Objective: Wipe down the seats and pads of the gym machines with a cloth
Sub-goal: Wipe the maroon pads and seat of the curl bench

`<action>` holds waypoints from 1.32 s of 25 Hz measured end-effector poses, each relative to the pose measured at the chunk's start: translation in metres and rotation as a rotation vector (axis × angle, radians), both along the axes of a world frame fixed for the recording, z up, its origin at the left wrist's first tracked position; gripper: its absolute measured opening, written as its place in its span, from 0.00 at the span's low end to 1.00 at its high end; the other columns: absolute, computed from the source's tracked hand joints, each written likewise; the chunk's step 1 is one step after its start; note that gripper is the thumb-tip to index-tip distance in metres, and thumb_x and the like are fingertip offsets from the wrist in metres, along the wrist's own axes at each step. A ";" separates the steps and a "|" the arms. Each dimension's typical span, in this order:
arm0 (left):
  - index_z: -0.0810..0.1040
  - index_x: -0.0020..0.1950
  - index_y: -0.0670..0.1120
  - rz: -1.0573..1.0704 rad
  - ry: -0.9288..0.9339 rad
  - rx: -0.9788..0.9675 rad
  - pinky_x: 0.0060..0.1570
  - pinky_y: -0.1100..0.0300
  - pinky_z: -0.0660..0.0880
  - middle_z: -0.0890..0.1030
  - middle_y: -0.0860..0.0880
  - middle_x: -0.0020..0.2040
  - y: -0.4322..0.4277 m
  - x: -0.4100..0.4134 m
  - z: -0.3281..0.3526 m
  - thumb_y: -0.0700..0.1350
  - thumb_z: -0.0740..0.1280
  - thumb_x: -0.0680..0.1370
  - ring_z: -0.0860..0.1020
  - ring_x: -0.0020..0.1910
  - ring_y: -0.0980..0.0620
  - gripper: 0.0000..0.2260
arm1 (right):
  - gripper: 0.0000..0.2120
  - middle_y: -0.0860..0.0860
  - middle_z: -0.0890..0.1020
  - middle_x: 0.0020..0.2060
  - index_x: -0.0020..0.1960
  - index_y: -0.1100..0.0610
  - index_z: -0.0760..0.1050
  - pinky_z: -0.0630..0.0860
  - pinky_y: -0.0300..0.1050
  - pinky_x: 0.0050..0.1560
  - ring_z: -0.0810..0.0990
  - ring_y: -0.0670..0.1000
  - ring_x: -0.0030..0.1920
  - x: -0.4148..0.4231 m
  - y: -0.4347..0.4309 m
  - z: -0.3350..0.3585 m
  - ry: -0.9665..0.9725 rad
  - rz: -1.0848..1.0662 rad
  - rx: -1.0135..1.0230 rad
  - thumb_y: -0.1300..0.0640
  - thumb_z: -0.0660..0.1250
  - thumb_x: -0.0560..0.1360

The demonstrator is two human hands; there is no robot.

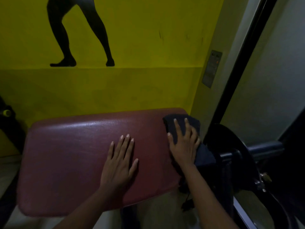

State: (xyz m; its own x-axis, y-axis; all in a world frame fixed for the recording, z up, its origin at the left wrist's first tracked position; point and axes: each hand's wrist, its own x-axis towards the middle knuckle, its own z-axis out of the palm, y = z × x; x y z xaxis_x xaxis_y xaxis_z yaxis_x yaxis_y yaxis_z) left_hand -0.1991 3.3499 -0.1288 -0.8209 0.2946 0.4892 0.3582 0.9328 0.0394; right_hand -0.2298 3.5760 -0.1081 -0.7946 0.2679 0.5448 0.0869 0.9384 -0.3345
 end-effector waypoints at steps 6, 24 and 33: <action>0.56 0.75 0.42 0.031 0.034 -0.046 0.73 0.45 0.52 0.57 0.44 0.77 0.002 -0.001 -0.008 0.56 0.47 0.79 0.53 0.77 0.48 0.28 | 0.24 0.49 0.62 0.74 0.72 0.40 0.60 0.66 0.59 0.61 0.62 0.54 0.68 -0.019 -0.065 0.008 0.077 0.370 0.229 0.40 0.53 0.76; 0.56 0.76 0.45 -0.290 0.063 -0.274 0.73 0.47 0.51 0.58 0.46 0.77 0.047 -0.053 0.023 0.58 0.51 0.79 0.53 0.76 0.49 0.28 | 0.30 0.55 0.65 0.68 0.74 0.41 0.54 0.68 0.50 0.56 0.69 0.60 0.64 -0.066 0.064 0.036 -0.183 0.204 -0.450 0.38 0.59 0.76; 0.58 0.76 0.44 -0.304 0.092 -0.281 0.73 0.47 0.51 0.59 0.45 0.76 0.049 -0.054 0.023 0.57 0.51 0.79 0.54 0.76 0.48 0.29 | 0.31 0.50 0.60 0.73 0.75 0.39 0.51 0.66 0.46 0.56 0.64 0.56 0.70 -0.038 0.075 0.010 -0.168 0.344 -0.618 0.37 0.57 0.74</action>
